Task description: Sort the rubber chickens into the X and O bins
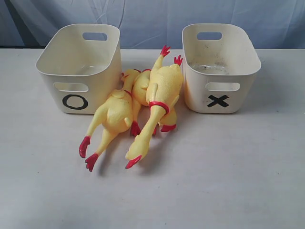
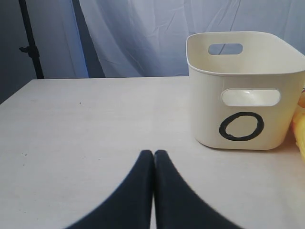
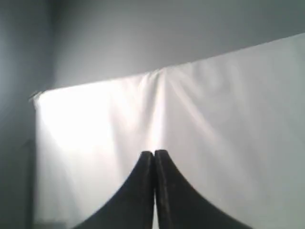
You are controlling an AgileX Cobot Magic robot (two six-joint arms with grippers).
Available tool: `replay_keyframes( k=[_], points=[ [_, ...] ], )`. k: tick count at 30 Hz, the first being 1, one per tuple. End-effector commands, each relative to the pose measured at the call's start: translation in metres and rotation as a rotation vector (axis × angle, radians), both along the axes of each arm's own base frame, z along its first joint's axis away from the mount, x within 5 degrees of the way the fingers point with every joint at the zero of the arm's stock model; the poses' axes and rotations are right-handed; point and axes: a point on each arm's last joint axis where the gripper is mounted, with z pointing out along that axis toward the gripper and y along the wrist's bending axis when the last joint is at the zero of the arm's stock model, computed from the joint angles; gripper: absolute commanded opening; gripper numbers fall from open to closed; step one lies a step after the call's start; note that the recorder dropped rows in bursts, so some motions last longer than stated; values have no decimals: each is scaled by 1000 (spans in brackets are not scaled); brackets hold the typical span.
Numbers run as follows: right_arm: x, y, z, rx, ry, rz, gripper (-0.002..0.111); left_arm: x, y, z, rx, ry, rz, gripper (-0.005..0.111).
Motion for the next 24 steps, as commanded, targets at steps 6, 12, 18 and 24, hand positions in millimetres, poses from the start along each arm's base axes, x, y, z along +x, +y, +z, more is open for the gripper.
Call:
replay_keyframes(
  k=[6,12,18,24],
  points=[
    [175,75,-102,-3,909,1018,0,0,0,2,-4,-22,-3,0],
    [225,75,-120,251,846,1036,0,0,0,2,-4,-22,-3,0],
    [232,88,-115,-305,855,690,0,0,0,2,-4,-22,-3,0],
    [226,131,-111,-456,687,512,0,0,0,2,-7,-22,-3,0]
  ],
)
